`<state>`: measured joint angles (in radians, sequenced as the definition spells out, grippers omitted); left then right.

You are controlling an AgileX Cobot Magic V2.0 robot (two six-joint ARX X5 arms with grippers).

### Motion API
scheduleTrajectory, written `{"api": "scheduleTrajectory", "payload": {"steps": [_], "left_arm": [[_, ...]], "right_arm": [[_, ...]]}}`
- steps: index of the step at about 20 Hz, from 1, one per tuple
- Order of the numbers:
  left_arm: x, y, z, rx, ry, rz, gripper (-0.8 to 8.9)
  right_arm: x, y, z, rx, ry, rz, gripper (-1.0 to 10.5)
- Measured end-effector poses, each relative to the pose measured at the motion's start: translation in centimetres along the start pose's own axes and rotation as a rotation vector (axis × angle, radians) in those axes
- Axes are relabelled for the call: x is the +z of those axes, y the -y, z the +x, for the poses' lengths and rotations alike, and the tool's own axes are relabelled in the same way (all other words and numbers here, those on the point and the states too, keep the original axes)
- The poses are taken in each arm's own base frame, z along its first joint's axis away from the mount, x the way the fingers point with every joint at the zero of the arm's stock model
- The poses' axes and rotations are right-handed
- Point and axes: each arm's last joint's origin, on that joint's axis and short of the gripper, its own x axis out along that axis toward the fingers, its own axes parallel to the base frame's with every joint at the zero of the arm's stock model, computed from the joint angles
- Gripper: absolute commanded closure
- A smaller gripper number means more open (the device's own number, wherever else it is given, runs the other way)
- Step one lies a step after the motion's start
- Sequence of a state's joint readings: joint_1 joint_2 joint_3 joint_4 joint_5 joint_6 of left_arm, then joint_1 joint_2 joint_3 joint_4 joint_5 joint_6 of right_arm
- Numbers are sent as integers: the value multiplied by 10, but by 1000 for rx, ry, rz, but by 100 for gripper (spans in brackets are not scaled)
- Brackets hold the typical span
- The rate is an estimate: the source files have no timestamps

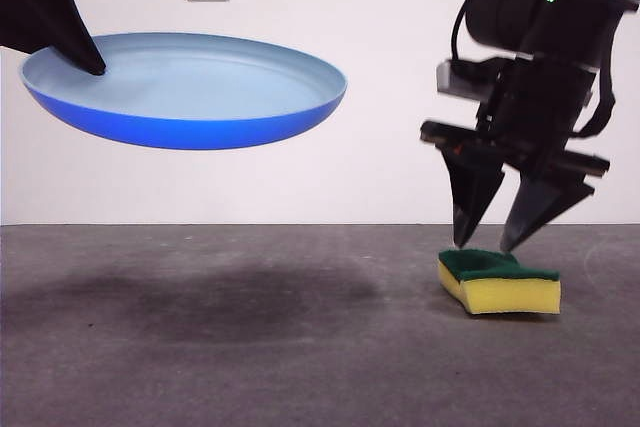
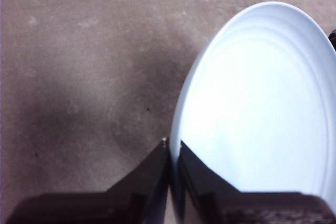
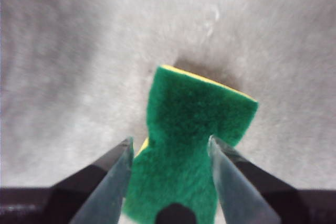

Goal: Pick up the plate,pick up the cloth,clean the plate with the cloth

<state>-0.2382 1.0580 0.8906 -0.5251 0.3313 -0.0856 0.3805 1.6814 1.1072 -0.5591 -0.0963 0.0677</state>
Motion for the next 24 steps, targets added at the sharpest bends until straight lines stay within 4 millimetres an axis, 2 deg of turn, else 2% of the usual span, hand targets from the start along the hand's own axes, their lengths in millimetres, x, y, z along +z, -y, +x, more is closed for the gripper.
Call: {"api": "scheduleTrajectory", "payload": {"steps": [3, 8, 11, 15, 18, 21, 24], "left_arm": [[-1, 1, 1, 29, -5, 7, 822], [-1, 4, 2, 47, -7, 22, 822], [-1, 1, 4, 114, -10, 29, 822], [-4, -8, 24, 181, -83, 21, 822], [-7, -13, 47, 178, -144, 15, 821], [-12, -13, 73, 161, -207, 24, 821], [-17, -1, 94, 111, -237, 47, 822]], "right_arm": [[-2, 2, 14, -23, -40, 7, 704], [-2, 2, 28, -32, -77, 10, 964], [-3, -2, 29, -29, -79, 2, 963], [-3, -7, 28, -31, -80, -9, 963], [-3, -20, 14, -7, -57, -41, 963], [-2, -41, -21, 37, 50, -86, 963], [-5, -72, -50, 100, 155, -162, 963]]}}
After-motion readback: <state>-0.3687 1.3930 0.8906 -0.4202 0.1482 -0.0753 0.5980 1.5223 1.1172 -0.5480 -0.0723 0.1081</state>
